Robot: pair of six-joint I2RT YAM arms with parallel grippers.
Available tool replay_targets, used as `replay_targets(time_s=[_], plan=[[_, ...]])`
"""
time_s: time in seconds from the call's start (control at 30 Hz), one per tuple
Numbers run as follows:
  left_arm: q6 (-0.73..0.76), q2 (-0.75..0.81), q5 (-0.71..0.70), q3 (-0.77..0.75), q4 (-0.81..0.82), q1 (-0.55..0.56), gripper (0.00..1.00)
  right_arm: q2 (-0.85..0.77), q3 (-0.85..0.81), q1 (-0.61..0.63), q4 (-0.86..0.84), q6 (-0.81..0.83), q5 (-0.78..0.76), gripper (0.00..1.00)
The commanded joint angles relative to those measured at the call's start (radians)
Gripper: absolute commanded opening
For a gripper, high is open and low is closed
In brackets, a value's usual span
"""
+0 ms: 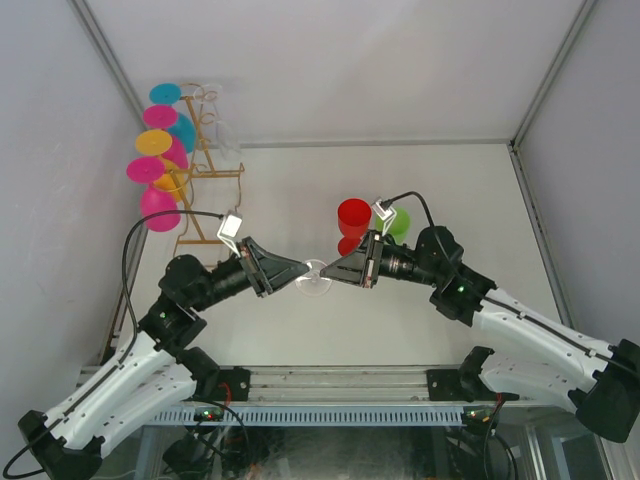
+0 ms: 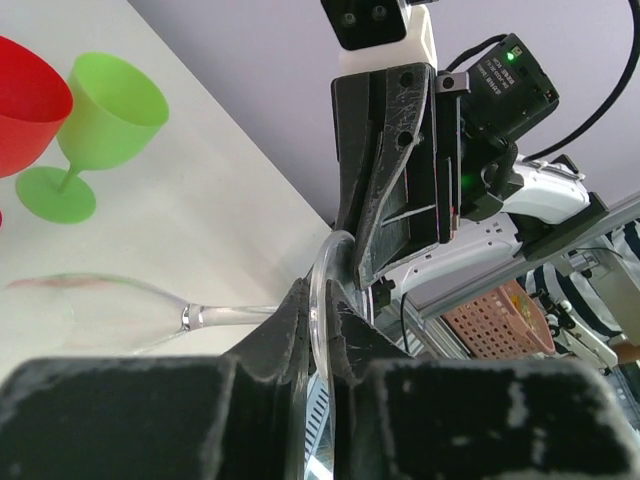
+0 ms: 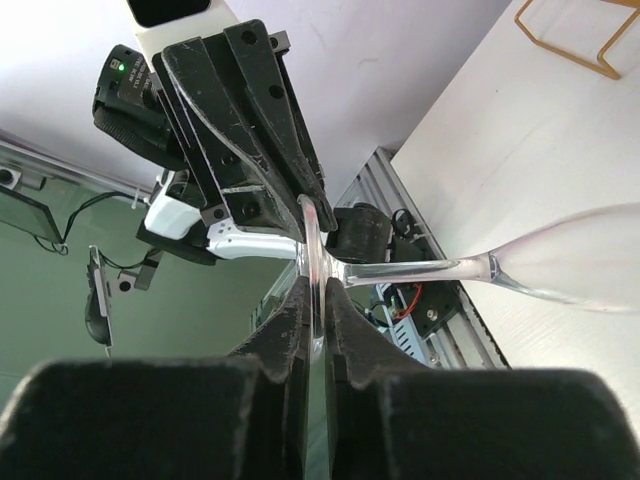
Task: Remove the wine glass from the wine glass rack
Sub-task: Place the wine glass at the center of the board.
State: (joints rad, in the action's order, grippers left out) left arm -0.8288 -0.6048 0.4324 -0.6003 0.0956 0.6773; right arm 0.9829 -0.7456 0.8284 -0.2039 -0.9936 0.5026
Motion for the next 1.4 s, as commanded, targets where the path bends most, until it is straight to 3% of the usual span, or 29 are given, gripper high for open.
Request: replay_targets(time_s=[0.0,0.13,0.2,0.33,0.6,0.77,0.93,1.1,1.27,1.37], plan=[[0.000,0.012,0.049,-0.007,0.024,0.009,0.15,-0.028,-0.073,0.022,-0.025,0.072,-0.045,0.00],[-0.003,0.028,0.083,-0.033,-0.054,0.012,0.37,-0.046,-0.079,0.026,-0.027,0.125,-0.070,0.00],[-0.005,0.042,0.101,-0.046,-0.104,0.015,0.44,-0.053,-0.083,0.031,-0.033,0.146,-0.068,0.00],[-0.045,0.068,0.112,-0.047,-0.172,0.022,0.45,-0.068,-0.084,0.048,-0.042,0.198,-0.073,0.00],[-0.163,0.046,0.070,-0.034,-0.107,0.062,0.44,-0.081,-0.084,0.086,-0.033,0.254,-0.046,0.00],[-0.178,0.011,0.046,-0.035,-0.072,0.117,0.35,-0.091,-0.084,0.106,-0.029,0.277,-0.036,0.00],[-0.183,-0.007,0.038,-0.038,-0.050,0.138,0.19,-0.096,-0.086,0.114,-0.019,0.287,-0.036,0.00],[-0.181,-0.003,0.013,-0.037,-0.045,0.139,0.17,-0.103,-0.084,0.123,-0.012,0.296,-0.033,0.00],[-0.174,-0.011,0.011,-0.034,-0.041,0.139,0.02,-0.108,-0.084,0.129,-0.004,0.304,-0.028,0.00],[-0.163,-0.007,0.010,-0.029,-0.035,0.140,0.00,-0.116,-0.084,0.131,0.007,0.304,-0.043,0.00]])
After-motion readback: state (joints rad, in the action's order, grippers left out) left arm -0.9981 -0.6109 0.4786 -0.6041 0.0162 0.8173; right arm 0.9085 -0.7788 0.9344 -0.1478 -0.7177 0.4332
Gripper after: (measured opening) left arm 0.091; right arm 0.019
